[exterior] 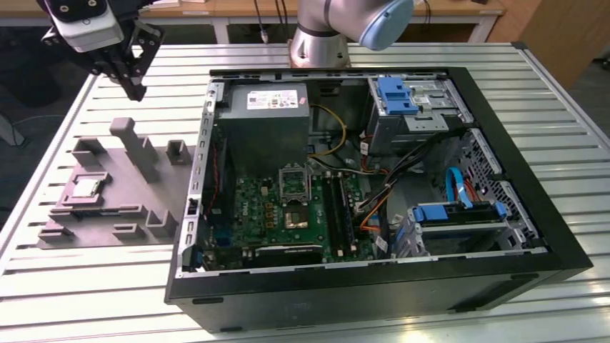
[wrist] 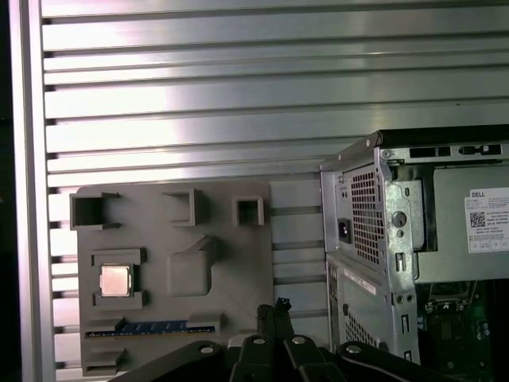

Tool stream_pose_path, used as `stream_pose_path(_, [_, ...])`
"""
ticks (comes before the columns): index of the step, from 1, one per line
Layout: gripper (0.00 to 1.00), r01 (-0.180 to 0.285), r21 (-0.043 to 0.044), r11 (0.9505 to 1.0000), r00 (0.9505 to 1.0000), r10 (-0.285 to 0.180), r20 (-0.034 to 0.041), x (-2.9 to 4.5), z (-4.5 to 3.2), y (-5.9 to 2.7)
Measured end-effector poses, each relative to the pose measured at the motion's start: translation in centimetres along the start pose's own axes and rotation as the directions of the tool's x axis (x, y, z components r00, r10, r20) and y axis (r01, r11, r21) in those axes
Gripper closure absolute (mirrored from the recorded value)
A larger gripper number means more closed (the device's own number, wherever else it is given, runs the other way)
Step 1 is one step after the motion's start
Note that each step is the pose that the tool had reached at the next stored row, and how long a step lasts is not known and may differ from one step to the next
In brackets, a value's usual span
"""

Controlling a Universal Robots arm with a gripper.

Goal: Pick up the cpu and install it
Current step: 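Reach for the cpu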

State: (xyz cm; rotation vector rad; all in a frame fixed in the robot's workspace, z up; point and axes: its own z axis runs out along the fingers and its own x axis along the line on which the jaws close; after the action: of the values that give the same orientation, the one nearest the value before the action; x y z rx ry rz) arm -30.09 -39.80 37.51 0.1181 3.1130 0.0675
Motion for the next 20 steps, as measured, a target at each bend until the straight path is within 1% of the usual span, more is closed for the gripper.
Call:
stream_pose_path(5, [0.89, 0.0, -0.0001, 1.0, 1.0, 0.0, 0.0001, 0.22, 0.0, -0.02])
stream_pose_path(16, [0.89, 0.0, -0.0001, 1.0, 1.0, 0.0, 0.0001, 0.28, 0.0, -0.02])
stream_pose_path(20, [0.89, 0.0, 0.0, 1.0, 1.0, 0.0, 0.0, 0.65, -0.01, -0.05])
